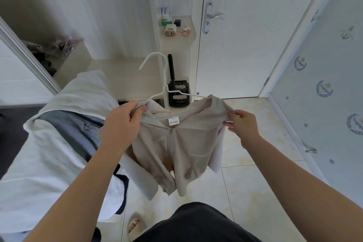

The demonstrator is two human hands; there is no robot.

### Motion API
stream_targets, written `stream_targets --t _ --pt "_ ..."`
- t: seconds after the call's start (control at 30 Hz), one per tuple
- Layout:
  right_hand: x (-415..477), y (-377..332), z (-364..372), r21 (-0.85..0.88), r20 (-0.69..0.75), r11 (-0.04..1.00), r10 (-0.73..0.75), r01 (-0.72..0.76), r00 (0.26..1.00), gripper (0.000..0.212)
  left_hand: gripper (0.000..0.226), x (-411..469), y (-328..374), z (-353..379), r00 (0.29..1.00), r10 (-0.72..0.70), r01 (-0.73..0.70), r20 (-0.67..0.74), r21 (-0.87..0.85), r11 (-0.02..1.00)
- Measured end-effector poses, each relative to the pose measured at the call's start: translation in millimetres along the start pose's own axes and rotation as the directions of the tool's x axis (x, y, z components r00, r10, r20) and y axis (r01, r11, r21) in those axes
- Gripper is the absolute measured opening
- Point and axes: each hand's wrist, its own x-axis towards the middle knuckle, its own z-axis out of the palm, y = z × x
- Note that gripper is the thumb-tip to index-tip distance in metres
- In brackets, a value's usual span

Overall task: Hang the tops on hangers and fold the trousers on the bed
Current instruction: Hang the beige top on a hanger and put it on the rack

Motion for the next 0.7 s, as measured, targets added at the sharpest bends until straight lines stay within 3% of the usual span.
stream_targets --t 0.13,0.23,0.3,0.37,0.47,0.53,0.6,0.7 --pt "-8 -24 -4 0.008 -0.1 0.984 -0.178 0.179 0.979 0.022 0.029 2 -3 1 0.992 0.12 -0.125 0.041 0.155 0.98" --pt "-15 -50 -3 0.155 0.035 0.982 -0.112 0.106 0.993 0.02 0.027 4 -3 11 0.977 0.166 -0.186 0.132 0.16 0.969" --pt "-22 -65 2 0.098 0.167 0.994 -0.063 0.047 0.984 0.019 0.029 4 4 19 0.97 0.161 -0.186 0.185 0.132 0.974" --pt "-34 -81 8 0.029 0.225 0.989 -0.145 0.142 0.963 0.012 0.029 3 11 25 0.96 0.161 -0.193 0.228 0.126 0.973" --pt "-60 -105 13 0.088 0.343 0.921 -0.385 0.379 0.857 0.012 0.024 7 18 24 0.957 0.174 -0.203 0.231 0.109 0.973" --pt "-75 -112 11 0.171 0.458 0.894 -0.443 0.413 0.77 0.015 0.024 11 22 19 0.966 0.175 -0.182 0.19 0.023 0.983" --pt "-73 -107 11 0.076 0.5 0.867 -0.461 0.493 0.733 0.017 0.033 15 24 13 0.981 0.143 -0.133 0.128 -0.081 0.988" --pt "-63 -91 11 -0.296 0.596 0.709 -0.387 0.641 0.704 0.046 0.036 18 21 6 0.988 0.123 -0.108 0.096 -0.156 0.982"
